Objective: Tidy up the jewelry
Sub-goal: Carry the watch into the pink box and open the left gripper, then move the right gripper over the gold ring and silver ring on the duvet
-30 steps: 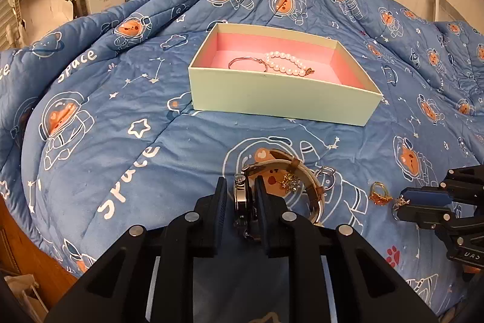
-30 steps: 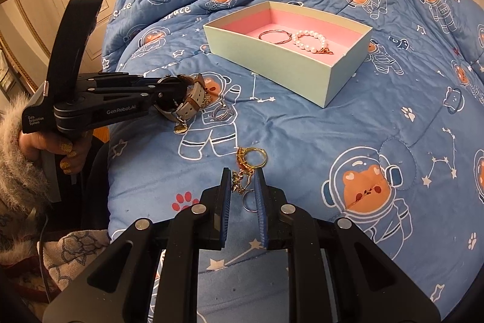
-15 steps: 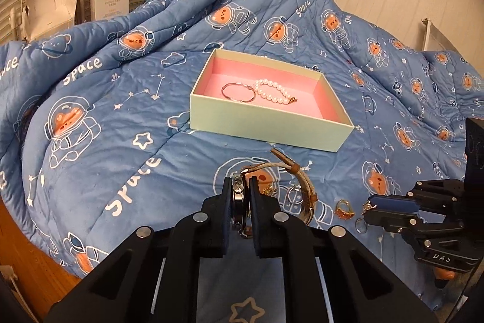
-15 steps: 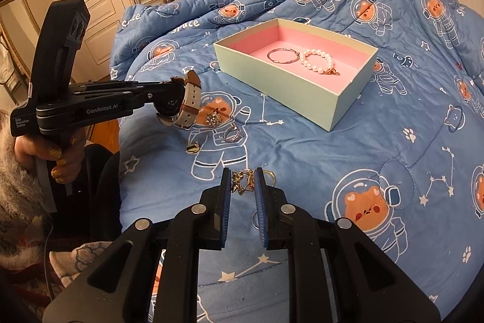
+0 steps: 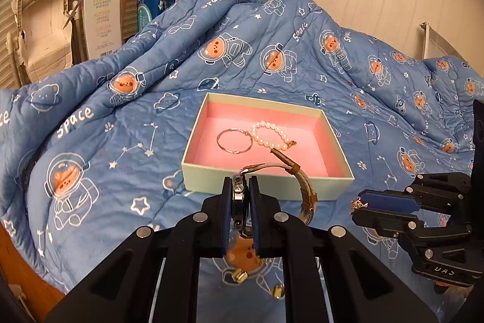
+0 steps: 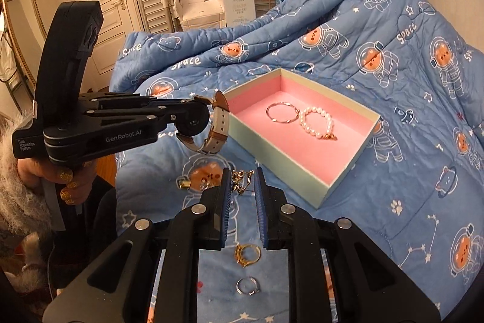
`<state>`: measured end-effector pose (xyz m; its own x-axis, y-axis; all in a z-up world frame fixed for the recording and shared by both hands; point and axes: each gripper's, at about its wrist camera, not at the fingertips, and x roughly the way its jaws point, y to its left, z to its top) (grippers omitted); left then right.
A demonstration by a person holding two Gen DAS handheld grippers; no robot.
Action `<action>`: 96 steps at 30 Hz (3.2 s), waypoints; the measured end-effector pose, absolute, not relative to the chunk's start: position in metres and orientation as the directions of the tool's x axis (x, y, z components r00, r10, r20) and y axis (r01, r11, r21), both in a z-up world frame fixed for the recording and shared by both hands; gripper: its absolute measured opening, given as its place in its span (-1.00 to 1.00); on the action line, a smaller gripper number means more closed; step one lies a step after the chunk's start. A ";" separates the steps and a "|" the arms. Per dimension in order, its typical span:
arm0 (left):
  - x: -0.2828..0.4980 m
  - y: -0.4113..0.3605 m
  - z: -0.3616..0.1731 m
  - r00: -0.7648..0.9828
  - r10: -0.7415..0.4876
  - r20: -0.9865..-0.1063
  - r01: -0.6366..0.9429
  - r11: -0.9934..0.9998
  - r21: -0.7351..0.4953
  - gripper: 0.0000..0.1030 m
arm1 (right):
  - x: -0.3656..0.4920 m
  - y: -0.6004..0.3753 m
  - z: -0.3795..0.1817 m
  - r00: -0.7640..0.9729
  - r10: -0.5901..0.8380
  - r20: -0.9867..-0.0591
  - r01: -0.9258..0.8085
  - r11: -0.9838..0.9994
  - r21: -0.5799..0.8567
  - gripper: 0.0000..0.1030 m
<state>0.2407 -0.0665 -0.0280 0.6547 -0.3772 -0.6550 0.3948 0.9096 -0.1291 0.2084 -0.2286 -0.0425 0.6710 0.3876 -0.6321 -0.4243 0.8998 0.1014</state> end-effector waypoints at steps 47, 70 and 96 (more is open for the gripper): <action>0.358 -0.129 -0.032 0.454 -0.201 -0.868 0.476 0.878 0.045 -0.33 | 0.364 -0.239 -0.101 0.413 0.251 -0.875 -0.427 0.903 0.058 -0.06; 0.219 -0.053 -0.055 0.668 -0.217 -0.712 0.324 0.946 0.016 0.75 | 0.212 -0.252 -0.079 0.625 0.300 -0.720 -0.331 0.938 0.104 0.27; 0.165 -0.055 -0.092 0.634 -0.254 -0.730 0.362 0.932 -0.010 0.05 | 0.170 -0.239 -0.122 0.521 0.333 -0.786 -0.370 0.918 0.144 0.03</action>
<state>0.1650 -0.0549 -0.0917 0.6340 -0.2541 -0.7303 0.3617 0.9322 -0.0104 0.1699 -0.2393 -0.1216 0.5209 0.3334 -0.7858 -0.3697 0.9179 0.1444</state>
